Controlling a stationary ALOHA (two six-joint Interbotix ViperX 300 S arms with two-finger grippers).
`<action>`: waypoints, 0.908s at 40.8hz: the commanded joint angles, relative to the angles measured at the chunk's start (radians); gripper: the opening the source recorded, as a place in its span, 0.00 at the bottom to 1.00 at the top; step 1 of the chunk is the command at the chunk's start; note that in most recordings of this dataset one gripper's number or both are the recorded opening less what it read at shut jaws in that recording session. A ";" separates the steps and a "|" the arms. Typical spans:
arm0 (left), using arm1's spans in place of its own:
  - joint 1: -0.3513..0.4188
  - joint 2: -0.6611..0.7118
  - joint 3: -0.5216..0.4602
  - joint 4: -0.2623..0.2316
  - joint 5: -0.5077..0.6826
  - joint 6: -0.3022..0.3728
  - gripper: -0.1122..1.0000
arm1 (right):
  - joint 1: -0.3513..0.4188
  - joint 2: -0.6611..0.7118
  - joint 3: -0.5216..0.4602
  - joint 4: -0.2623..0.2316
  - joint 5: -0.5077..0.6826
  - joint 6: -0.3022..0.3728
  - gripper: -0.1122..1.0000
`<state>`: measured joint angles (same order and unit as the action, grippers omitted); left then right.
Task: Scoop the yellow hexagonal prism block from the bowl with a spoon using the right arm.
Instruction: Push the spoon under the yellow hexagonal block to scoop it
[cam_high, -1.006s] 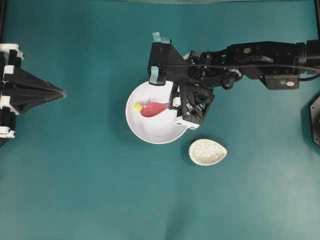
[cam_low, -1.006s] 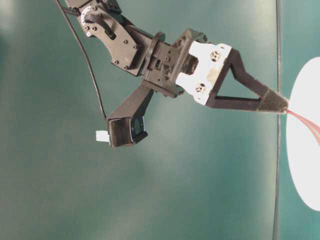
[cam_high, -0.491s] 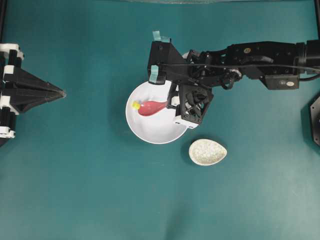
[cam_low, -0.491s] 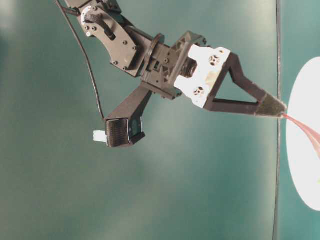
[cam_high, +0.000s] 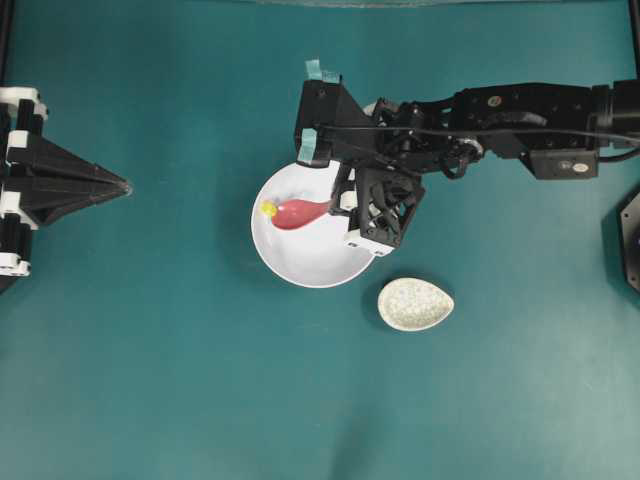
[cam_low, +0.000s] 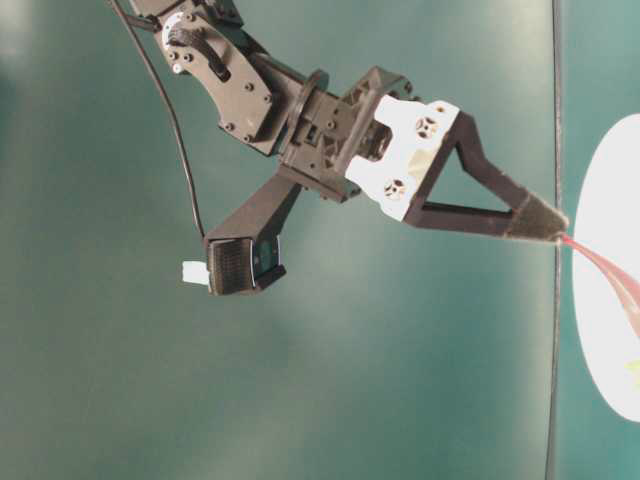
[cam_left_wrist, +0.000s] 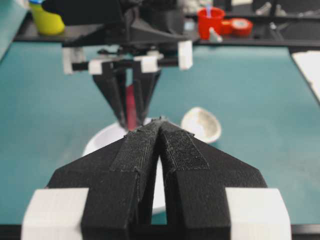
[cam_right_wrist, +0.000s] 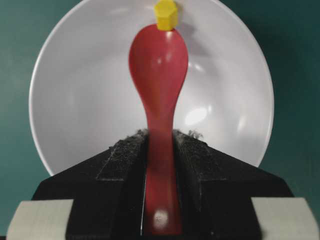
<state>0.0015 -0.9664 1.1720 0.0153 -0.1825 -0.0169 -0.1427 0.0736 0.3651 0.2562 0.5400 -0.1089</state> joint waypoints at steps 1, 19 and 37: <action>-0.002 0.003 -0.025 0.003 -0.006 -0.002 0.11 | 0.002 -0.012 -0.014 0.002 -0.012 -0.002 0.31; -0.002 0.005 -0.025 0.003 -0.006 -0.002 0.11 | 0.006 -0.012 0.009 0.002 -0.041 -0.002 0.31; -0.002 0.003 -0.025 0.003 -0.006 -0.005 0.11 | 0.009 -0.012 0.031 0.002 -0.080 -0.002 0.31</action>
<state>0.0015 -0.9664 1.1720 0.0153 -0.1825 -0.0199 -0.1365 0.0752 0.4019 0.2562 0.4755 -0.1089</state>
